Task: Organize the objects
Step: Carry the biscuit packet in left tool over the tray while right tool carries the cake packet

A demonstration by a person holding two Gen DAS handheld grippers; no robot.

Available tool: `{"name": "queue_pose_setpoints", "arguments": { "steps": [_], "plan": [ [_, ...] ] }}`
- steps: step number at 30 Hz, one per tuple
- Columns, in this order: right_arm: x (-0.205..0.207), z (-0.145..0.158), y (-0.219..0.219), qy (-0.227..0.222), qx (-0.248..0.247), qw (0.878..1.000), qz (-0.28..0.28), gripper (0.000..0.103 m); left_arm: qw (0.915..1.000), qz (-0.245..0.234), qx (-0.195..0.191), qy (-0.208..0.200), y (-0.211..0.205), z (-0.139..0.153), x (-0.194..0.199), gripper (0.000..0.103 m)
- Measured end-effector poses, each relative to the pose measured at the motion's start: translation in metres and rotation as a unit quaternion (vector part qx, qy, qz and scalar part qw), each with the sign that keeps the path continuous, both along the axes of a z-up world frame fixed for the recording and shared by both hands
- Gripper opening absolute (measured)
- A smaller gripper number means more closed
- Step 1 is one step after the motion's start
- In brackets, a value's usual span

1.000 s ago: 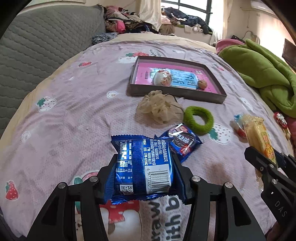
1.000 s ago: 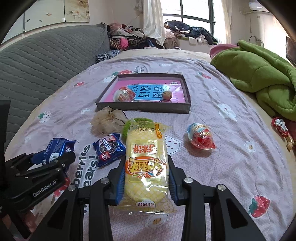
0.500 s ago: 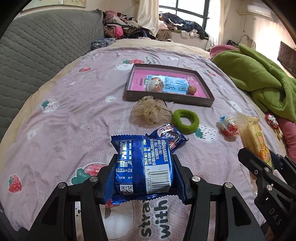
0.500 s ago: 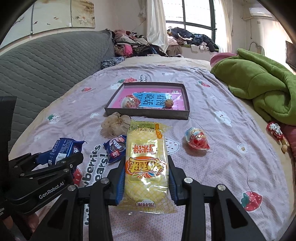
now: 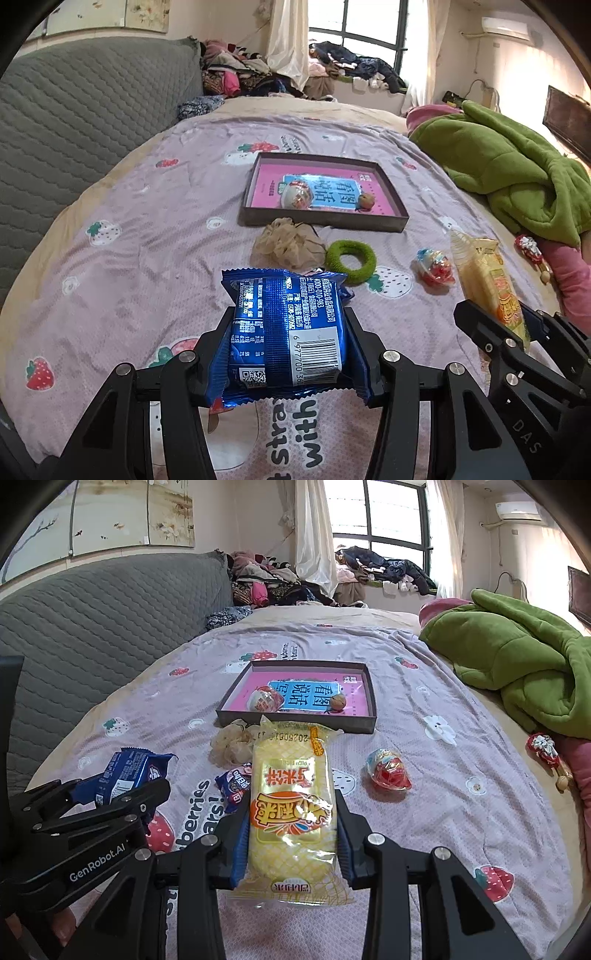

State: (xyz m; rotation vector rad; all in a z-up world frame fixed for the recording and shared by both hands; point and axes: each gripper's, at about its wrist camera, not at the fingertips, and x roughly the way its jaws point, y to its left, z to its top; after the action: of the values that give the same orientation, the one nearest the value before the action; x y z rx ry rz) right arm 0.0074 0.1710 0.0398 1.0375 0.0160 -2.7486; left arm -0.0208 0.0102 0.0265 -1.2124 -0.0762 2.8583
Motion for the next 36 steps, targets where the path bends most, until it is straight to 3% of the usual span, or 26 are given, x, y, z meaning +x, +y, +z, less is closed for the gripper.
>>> {"name": "queue_pose_setpoints", "arguments": {
  "steps": [24, 36],
  "plan": [
    [-0.011, 0.028, 0.005, 0.046, -0.005, 0.999, -0.003, 0.039, 0.9986, -0.018, -0.003, 0.049, 0.007, 0.039, -0.013, 0.055],
    [-0.031, 0.037, 0.012, 0.051, -0.008, 0.999, -0.004, 0.039, 0.9984, -0.023, -0.002, 0.052, 0.005, 0.046, -0.042, 0.055]
  ]
}}
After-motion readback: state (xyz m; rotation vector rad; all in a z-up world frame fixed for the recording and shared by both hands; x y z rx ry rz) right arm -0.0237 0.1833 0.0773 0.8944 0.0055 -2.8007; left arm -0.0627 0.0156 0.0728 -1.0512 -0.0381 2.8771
